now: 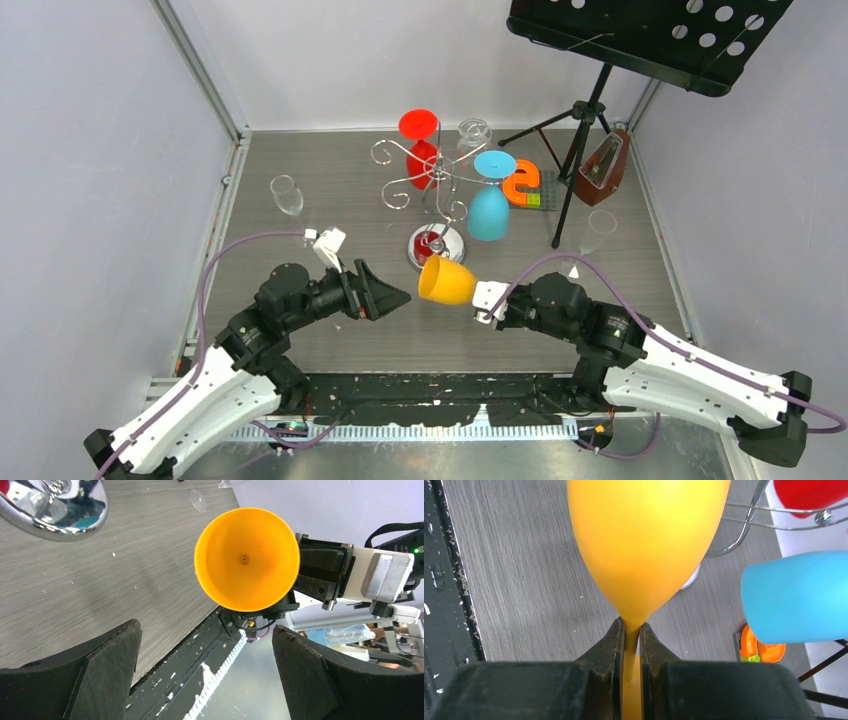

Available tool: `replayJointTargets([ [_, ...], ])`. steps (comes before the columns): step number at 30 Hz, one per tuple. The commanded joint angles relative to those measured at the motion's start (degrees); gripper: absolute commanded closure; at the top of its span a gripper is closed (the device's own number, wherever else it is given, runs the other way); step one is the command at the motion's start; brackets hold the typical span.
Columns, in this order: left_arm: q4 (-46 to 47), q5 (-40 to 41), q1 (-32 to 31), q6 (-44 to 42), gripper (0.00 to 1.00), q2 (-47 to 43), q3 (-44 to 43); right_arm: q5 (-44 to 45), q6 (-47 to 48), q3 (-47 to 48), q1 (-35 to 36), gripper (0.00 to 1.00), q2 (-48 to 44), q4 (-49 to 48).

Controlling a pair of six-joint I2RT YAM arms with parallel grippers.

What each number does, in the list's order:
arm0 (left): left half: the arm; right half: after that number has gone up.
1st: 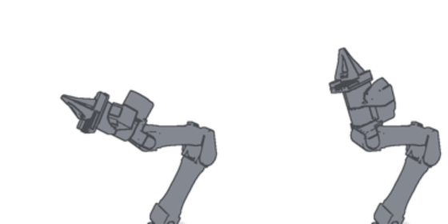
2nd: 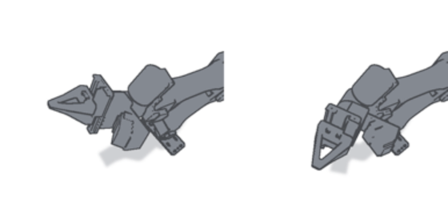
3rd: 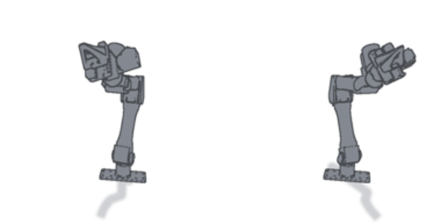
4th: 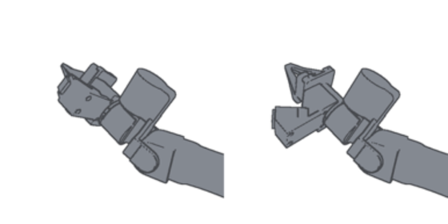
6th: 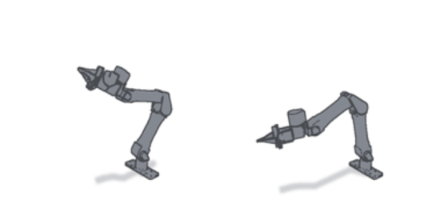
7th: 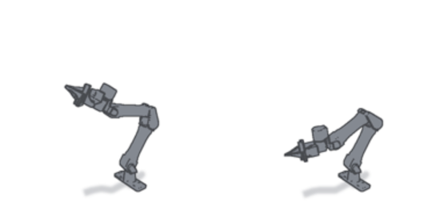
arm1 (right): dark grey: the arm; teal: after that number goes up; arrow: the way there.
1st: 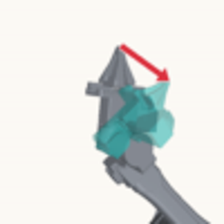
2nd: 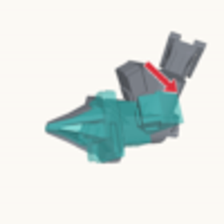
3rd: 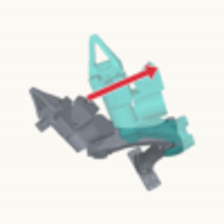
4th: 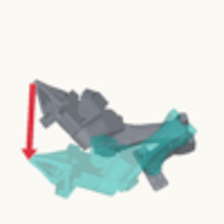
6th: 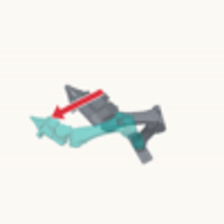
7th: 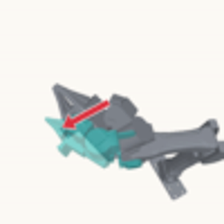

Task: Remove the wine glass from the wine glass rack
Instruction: Place the wine glass at the center of the board.

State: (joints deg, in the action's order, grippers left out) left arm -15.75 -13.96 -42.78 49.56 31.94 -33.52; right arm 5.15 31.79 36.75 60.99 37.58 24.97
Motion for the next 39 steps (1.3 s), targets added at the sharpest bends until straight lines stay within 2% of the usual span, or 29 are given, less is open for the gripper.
replayJointTargets([
  [1,4.47,-5.5,2.18,2.91,0.0,0.17,0.66,-2.63,2.61,0.59,-0.12,0.94,-1.12,-6.92],
  [11,8.58,-13.29,8.62,6.76,0.0,1.29,4.63,-4.37,4.05,3.5,0.7,0.94,3.18,-8.51],
  [21,7.57,-16.02,12.23,6.89,0.02,2.26,6.29,-3.87,4.38,5.13,3.76,0.94,6.51,-10.3],
  [25,7.81,-17.24,13.3,6.86,0.06,2.54,7.03,-3.13,4.06,5.66,4.8,0.94,7.91,-11.18],
  [31,8.01,-18.5,13.91,6.71,0.21,3.66,7.47,-2.46,3.83,6.38,5.63,0.94,9.84,-12.11],
  [39,6.2,-18.95,13.92,5.48,0.58,3.39,6.75,-1.14,3.74,7.07,5.8,0.94,13.04,-12.92],
])
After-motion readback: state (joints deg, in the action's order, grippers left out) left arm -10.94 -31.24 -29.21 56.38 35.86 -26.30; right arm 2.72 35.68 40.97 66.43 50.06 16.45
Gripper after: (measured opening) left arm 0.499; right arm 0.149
